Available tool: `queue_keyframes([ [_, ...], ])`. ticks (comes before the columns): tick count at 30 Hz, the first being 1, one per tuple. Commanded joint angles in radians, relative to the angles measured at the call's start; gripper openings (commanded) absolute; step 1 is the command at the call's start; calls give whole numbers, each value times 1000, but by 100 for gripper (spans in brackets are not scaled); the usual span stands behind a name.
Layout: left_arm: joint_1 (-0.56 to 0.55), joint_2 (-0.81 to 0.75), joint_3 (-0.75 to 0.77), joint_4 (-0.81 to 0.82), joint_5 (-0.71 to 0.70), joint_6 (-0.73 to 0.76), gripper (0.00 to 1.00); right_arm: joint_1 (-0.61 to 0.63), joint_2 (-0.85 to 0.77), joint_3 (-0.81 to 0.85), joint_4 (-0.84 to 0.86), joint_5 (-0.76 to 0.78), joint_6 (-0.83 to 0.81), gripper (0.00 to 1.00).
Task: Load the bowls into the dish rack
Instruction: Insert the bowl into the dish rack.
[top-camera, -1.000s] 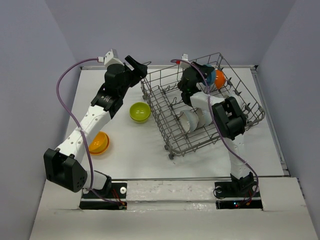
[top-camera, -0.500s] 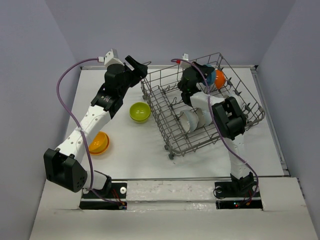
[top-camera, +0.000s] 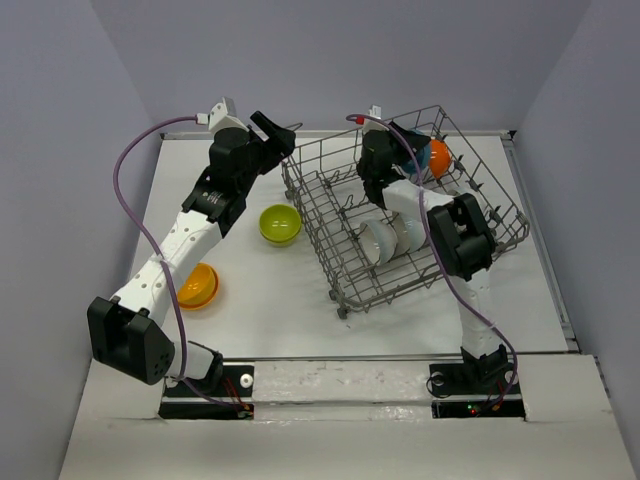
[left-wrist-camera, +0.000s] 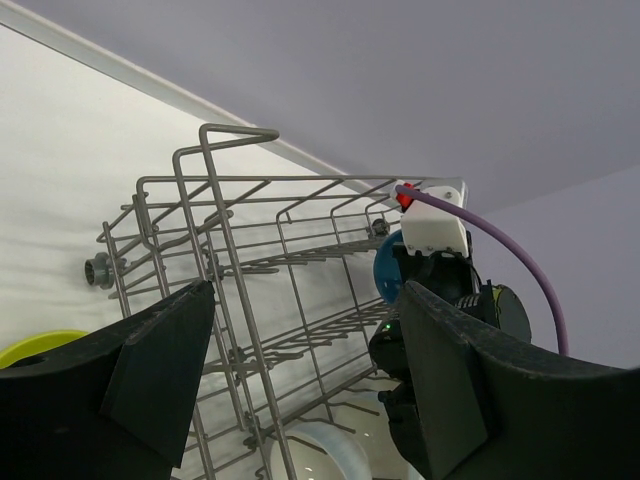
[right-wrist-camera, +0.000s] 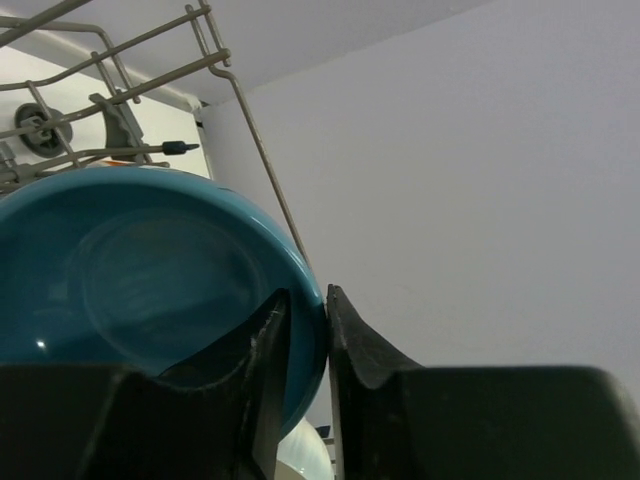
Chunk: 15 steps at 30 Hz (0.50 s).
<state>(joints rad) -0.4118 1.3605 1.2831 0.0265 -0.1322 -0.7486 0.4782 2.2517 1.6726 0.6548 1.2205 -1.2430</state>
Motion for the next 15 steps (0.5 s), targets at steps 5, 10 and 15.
queue_keyframes([
  [5, -9, -6, 4, 50, -3, 5, 83, 22, 0, 22, -288, -79, 255, 32],
  [10, -9, -9, 2, 50, -4, 5, 83, 31, -6, 25, -374, -124, 349, 33],
  [15, -9, -11, 1, 50, -6, 5, 83, 40, -15, 44, -467, -176, 454, 33],
])
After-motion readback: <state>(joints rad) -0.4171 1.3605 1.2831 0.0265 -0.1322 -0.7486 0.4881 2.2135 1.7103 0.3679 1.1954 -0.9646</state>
